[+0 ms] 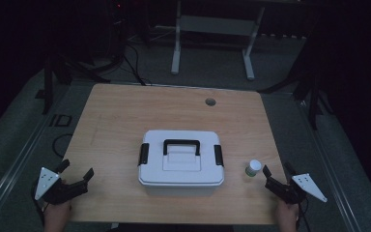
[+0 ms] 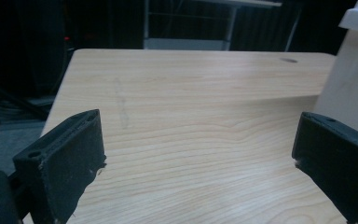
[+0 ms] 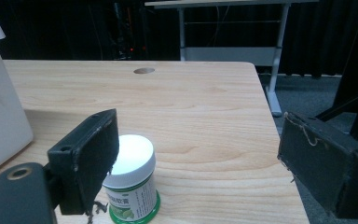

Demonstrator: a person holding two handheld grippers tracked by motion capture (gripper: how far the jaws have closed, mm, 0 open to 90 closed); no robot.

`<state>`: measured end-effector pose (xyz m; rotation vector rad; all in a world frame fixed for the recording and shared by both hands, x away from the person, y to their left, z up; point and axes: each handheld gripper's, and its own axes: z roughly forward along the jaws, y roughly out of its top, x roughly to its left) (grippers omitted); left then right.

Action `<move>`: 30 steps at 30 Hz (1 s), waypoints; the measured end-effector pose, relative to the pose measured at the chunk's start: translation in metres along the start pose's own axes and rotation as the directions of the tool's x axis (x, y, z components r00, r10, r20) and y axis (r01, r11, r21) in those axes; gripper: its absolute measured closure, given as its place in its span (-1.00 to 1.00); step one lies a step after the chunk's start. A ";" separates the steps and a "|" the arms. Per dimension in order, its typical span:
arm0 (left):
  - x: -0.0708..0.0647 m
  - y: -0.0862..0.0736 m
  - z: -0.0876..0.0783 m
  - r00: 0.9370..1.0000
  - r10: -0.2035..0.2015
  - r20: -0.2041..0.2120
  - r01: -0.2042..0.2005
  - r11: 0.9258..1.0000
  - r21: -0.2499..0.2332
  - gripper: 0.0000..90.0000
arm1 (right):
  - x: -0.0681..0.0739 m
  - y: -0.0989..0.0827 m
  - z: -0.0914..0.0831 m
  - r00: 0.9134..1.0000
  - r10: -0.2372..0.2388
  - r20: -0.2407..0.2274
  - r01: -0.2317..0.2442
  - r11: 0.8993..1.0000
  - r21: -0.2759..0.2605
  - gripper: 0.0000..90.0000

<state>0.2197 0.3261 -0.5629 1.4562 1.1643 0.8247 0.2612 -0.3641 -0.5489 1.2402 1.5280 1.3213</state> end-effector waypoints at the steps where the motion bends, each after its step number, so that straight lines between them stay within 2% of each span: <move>1: 0.000 0.000 0.000 1.000 0.000 0.000 0.000 1.000 0.000 -0.96 | 0.000 0.000 0.000 1.000 0.004 0.001 -0.004 1.000 -0.003 -0.73; 4: 0.000 0.000 0.000 1.000 -0.005 0.004 0.005 1.000 0.002 -0.96 | -0.002 0.000 -0.001 1.000 0.019 0.000 -0.019 1.000 -0.010 -0.73; 6: 0.001 0.001 0.000 1.000 -0.022 0.012 0.022 1.000 0.009 -0.96 | -0.002 0.000 -0.001 1.000 0.020 0.001 -0.020 1.000 -0.012 -0.73; 9: 0.001 0.003 -0.003 1.000 -0.004 -0.023 0.005 1.000 0.017 -0.96 | -0.002 0.000 -0.001 1.000 0.018 -0.001 -0.018 1.000 -0.006 -0.73; 11: 0.002 0.003 -0.004 1.000 0.000 -0.030 0.000 1.000 0.014 -0.96 | -0.002 0.000 0.000 1.000 0.015 -0.003 -0.015 1.000 -0.003 -0.73; 15: 0.010 0.011 -0.011 1.000 -0.009 0.002 0.009 0.997 0.080 -0.96 | -0.001 -0.001 0.000 1.000 0.013 -0.001 -0.013 1.000 0.001 -0.73; 17: 0.011 0.013 -0.011 1.000 -0.010 0.003 0.010 0.996 0.088 -0.96 | -0.001 -0.001 0.000 1.000 0.011 0.000 -0.011 1.000 0.005 -0.73; 18: 0.013 0.015 -0.013 0.999 -0.020 0.029 0.015 0.990 0.138 -0.96 | 0.000 -0.001 0.000 1.000 0.006 0.003 -0.006 1.000 0.008 -0.73; 19: 0.013 0.015 -0.013 0.999 -0.020 0.029 0.015 0.990 0.138 -0.96 | 0.000 -0.001 0.000 1.000 0.006 0.003 -0.006 1.000 0.008 -0.73; 20: 0.015 0.016 -0.013 0.996 -0.042 0.078 0.026 0.980 0.198 -0.96 | -0.001 0.000 0.001 1.000 0.005 0.004 -0.005 1.000 0.011 -0.73; 21: 0.015 0.016 -0.013 0.996 -0.042 0.078 0.026 0.980 0.198 -0.96 | -0.001 0.000 0.001 1.000 0.006 0.004 -0.006 1.000 0.013 -0.73; 23: 0.014 0.015 -0.013 0.994 -0.028 0.107 -0.002 0.964 0.265 -0.96 | -0.001 0.000 0.001 1.000 0.004 0.005 -0.004 1.000 0.013 -0.73; 24: 0.013 0.015 -0.013 0.991 -0.019 0.136 -0.025 0.950 0.311 -0.96 | -0.001 0.000 0.001 1.000 0.001 0.005 -0.001 1.000 0.014 -0.73; 26: 0.013 0.015 -0.012 0.986 -0.013 0.169 -0.051 0.927 0.371 -0.96 | 0.000 0.000 0.002 1.000 -0.008 0.004 0.008 1.000 0.016 -0.73; 30: 0.011 0.016 -0.012 0.978 0.015 0.208 -0.112 0.880 0.462 -0.96 | 0.001 0.000 0.002 1.000 -0.014 0.002 0.014 1.000 0.021 -0.73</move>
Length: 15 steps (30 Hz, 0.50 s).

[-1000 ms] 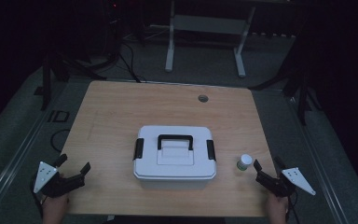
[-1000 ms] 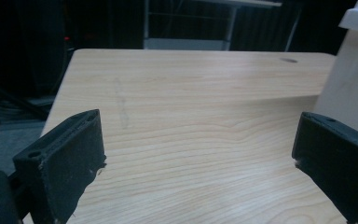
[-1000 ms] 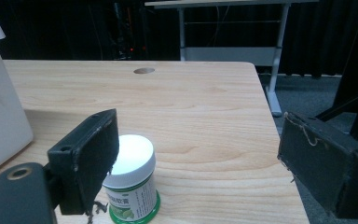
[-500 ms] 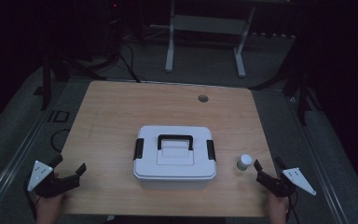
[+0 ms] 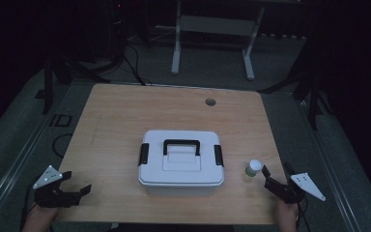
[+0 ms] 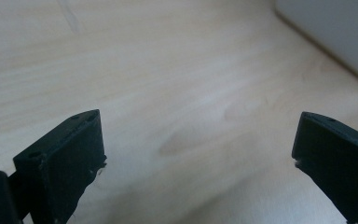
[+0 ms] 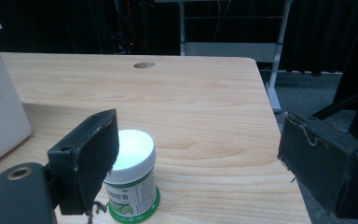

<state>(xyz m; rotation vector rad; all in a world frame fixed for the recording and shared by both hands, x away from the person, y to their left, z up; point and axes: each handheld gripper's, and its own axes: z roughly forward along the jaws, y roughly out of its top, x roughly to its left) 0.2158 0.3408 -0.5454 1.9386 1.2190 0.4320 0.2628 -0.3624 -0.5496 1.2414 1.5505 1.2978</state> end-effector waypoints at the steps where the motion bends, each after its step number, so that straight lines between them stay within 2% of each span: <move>1: 0.000 0.001 0.000 1.000 0.013 0.005 -0.013 1.000 0.028 -0.96 | 0.000 0.000 0.000 1.000 0.001 0.000 -0.001 1.000 -0.001 -0.73; 4: -0.004 0.004 0.001 0.998 0.052 0.023 -0.054 0.994 0.096 -0.96 | -0.001 0.000 0.000 1.000 0.007 -0.007 -0.007 1.000 -0.002 -0.73; 6: -0.006 0.006 0.002 0.997 0.074 0.029 -0.077 0.987 0.139 -0.96 | -0.001 0.000 0.000 1.000 0.010 -0.006 -0.010 1.000 -0.001 -0.73; 7: -0.007 0.007 0.003 0.995 0.087 0.039 -0.093 0.981 0.170 -0.96 | -0.001 0.000 0.000 1.000 0.011 -0.007 -0.011 1.000 -0.001 -0.73; 9: -0.009 0.011 0.006 0.991 0.127 0.036 -0.132 0.962 0.237 -0.96 | -0.001 0.000 0.000 1.000 0.008 -0.007 -0.008 1.000 0.001 -0.73; 13: -0.013 0.022 0.007 0.981 0.169 0.094 -0.191 0.925 0.328 -0.96 | 0.000 0.000 0.000 1.000 0.001 -0.010 -0.001 1.000 0.005 -0.73; 15: -0.015 0.027 0.008 0.974 0.195 0.115 -0.224 0.900 0.373 -0.96 | 0.000 0.000 0.000 1.000 0.002 -0.010 -0.002 1.000 0.006 -0.73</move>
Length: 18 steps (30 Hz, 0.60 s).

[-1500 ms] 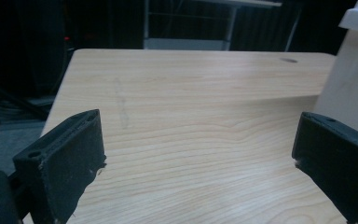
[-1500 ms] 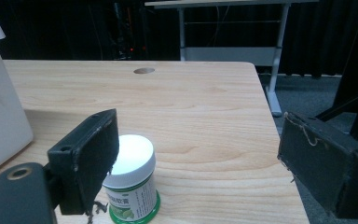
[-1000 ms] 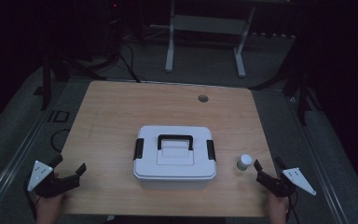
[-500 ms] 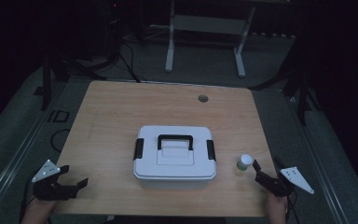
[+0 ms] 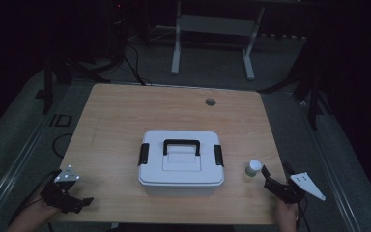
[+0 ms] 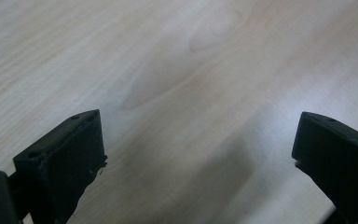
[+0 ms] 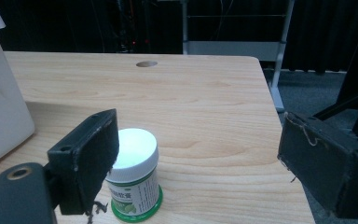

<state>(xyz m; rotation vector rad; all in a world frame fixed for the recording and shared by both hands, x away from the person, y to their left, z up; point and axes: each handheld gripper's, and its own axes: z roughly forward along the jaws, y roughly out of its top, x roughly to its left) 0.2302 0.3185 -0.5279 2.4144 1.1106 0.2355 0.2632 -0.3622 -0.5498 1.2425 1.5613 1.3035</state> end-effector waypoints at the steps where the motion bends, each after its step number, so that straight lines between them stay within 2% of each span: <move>1: 0.000 0.002 0.000 1.000 0.016 0.000 -0.016 1.000 0.025 -0.96 | 0.000 0.000 0.000 1.000 0.001 0.000 -0.001 1.000 -0.001 -0.73; 4: -0.001 0.008 -0.001 0.998 0.055 -0.013 -0.053 0.992 0.114 -0.96 | 0.000 0.000 0.000 1.000 0.006 0.002 -0.006 1.000 0.000 -0.73; 10: 0.000 0.016 -0.004 0.997 0.071 -0.007 -0.068 0.969 0.239 -0.96 | 0.000 0.000 0.000 1.000 0.002 0.001 -0.002 1.000 0.003 -0.73; 13: -0.001 0.018 -0.003 0.997 0.078 0.002 -0.074 0.949 0.306 -0.96 | 0.000 0.000 0.000 1.000 0.004 0.004 -0.004 1.000 0.003 -0.74; 16: 0.000 0.021 -0.003 0.996 0.092 -0.006 -0.083 0.926 0.368 -0.96 | -0.001 0.000 0.000 1.000 0.001 0.005 -0.001 1.000 0.000 -0.74; 18: 0.000 0.023 -0.003 0.996 0.091 0.002 -0.085 0.917 0.390 -0.96 | -0.001 0.000 -0.001 1.000 0.006 0.004 -0.006 1.000 -0.001 -0.74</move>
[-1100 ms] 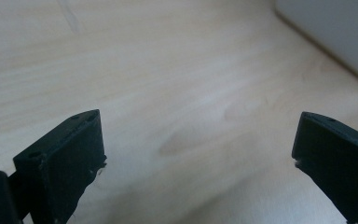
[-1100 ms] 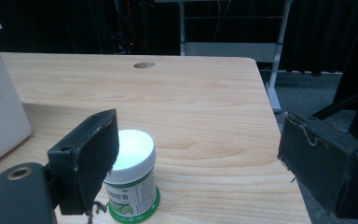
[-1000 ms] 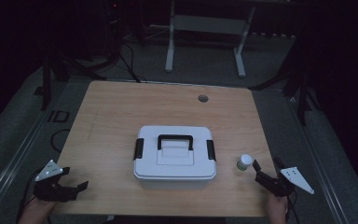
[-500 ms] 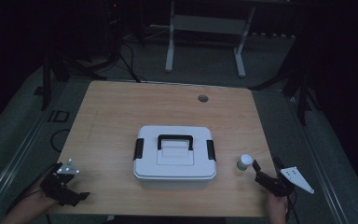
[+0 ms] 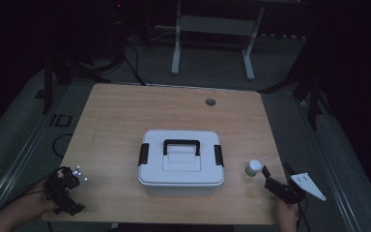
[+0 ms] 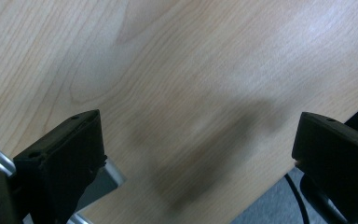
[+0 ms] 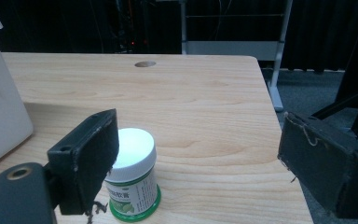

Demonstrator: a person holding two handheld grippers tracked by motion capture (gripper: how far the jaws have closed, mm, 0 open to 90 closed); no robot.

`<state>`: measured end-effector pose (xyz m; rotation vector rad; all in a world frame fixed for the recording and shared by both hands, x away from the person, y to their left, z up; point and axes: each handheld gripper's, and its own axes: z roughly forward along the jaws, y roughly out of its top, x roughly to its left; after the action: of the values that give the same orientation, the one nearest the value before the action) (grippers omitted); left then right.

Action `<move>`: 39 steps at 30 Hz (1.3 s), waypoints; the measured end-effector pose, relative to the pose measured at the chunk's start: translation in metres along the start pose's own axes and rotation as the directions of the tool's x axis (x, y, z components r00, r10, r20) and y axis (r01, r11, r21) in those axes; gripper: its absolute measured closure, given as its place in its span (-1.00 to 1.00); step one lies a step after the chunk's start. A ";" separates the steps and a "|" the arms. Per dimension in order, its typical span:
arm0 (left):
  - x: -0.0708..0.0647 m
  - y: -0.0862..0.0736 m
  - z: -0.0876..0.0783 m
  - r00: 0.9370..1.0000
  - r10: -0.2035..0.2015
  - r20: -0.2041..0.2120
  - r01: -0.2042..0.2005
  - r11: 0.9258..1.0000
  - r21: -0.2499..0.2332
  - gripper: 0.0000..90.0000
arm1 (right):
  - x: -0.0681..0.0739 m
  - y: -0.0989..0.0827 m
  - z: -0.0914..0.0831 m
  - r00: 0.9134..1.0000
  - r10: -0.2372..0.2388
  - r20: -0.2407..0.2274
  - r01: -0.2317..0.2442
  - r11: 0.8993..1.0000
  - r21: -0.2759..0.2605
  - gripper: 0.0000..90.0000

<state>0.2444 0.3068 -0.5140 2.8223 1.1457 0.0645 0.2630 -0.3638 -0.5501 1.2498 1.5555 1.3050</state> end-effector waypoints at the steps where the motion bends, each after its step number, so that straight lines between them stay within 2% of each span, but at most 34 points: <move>1: 0.000 0.001 -0.001 1.000 0.001 0.001 -0.001 1.000 0.012 -0.96 | 0.000 0.000 0.000 1.000 0.002 -0.001 -0.002 1.000 -0.001 -0.74; 6: -0.002 0.004 -0.002 1.000 0.019 0.019 -0.020 0.998 0.065 -0.96 | 0.001 0.000 0.000 1.000 -0.006 -0.004 0.006 1.000 0.000 -0.74; 8: -0.003 0.005 -0.002 0.999 0.047 0.002 -0.047 0.996 0.077 -0.96 | 0.001 0.000 0.001 1.000 -0.007 -0.004 0.007 1.000 0.005 -0.74; 9: -0.003 0.006 -0.003 0.998 0.055 -0.002 -0.055 0.996 0.077 -0.95 | 0.001 0.000 0.001 1.000 -0.009 -0.002 0.009 1.000 0.005 -0.74; 16: -0.005 0.013 -0.014 0.996 0.077 0.043 -0.079 0.995 0.056 -0.95 | 0.002 0.000 0.001 1.000 -0.013 -0.006 0.013 1.000 0.006 -0.74; 19: -0.009 0.016 -0.019 0.993 0.112 0.038 -0.114 0.992 0.046 -0.95 | 0.002 -0.001 0.001 1.000 -0.014 -0.006 0.014 1.000 0.009 -0.74; 21: -0.011 0.018 -0.021 0.991 0.123 0.053 -0.125 0.992 0.034 -0.95 | 0.002 -0.001 0.001 1.000 -0.013 -0.005 0.013 1.000 0.010 -0.74; 22: -0.015 0.022 -0.025 0.987 0.143 0.068 -0.144 0.989 0.024 -0.95 | 0.001 -0.001 0.001 1.000 -0.011 -0.004 0.011 1.000 0.011 -0.73; 25: -0.016 0.026 -0.031 0.985 0.148 0.084 -0.151 0.988 0.026 -0.95 | 0.001 -0.001 0.001 1.000 -0.009 -0.006 0.009 1.000 0.009 -0.74; 32: -0.015 0.040 -0.048 0.981 0.174 0.083 -0.176 0.984 0.018 -0.95 | 0.001 -0.001 0.001 1.000 -0.010 -0.008 0.011 1.000 0.013 -0.74; 33: -0.016 0.046 -0.053 0.979 0.189 0.079 -0.191 0.981 0.021 -0.95 | 0.002 -0.001 0.001 1.000 -0.012 -0.009 0.012 1.000 0.012 -0.74; 34: -0.016 0.046 -0.053 0.979 0.189 0.079 -0.191 0.981 0.021 -0.95 | 0.002 -0.001 0.001 1.000 -0.012 -0.009 0.012 1.000 0.012 -0.74; 35: -0.018 0.053 -0.056 0.975 0.209 0.082 -0.212 0.977 0.027 -0.95 | 0.001 -0.001 0.001 1.000 -0.008 -0.012 0.008 1.000 0.013 -0.74; 36: -0.018 0.053 -0.056 0.975 0.209 0.082 -0.212 0.977 0.027 -0.95 | 0.001 -0.001 0.001 1.000 -0.008 -0.012 0.008 1.000 0.013 -0.74; 37: -0.022 0.059 -0.059 0.970 0.230 0.081 -0.233 0.972 0.035 -0.95 | 0.001 -0.001 0.001 1.000 -0.006 -0.010 0.006 1.000 0.012 -0.74; 38: -0.022 0.059 -0.059 0.970 0.230 0.081 -0.233 0.972 0.035 -0.95 | 0.001 -0.001 0.001 1.000 -0.006 -0.010 0.006 1.000 0.012 -0.74; 39: -0.025 0.066 -0.062 0.965 0.253 0.068 -0.256 0.966 0.045 -0.95 | 0.001 -0.002 0.001 1.000 -0.003 -0.008 0.003 1.000 0.013 -0.74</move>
<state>0.2675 0.2468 -0.4451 2.9787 0.7781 -0.0350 0.2634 -0.3629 -0.5518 1.2513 1.5736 1.3017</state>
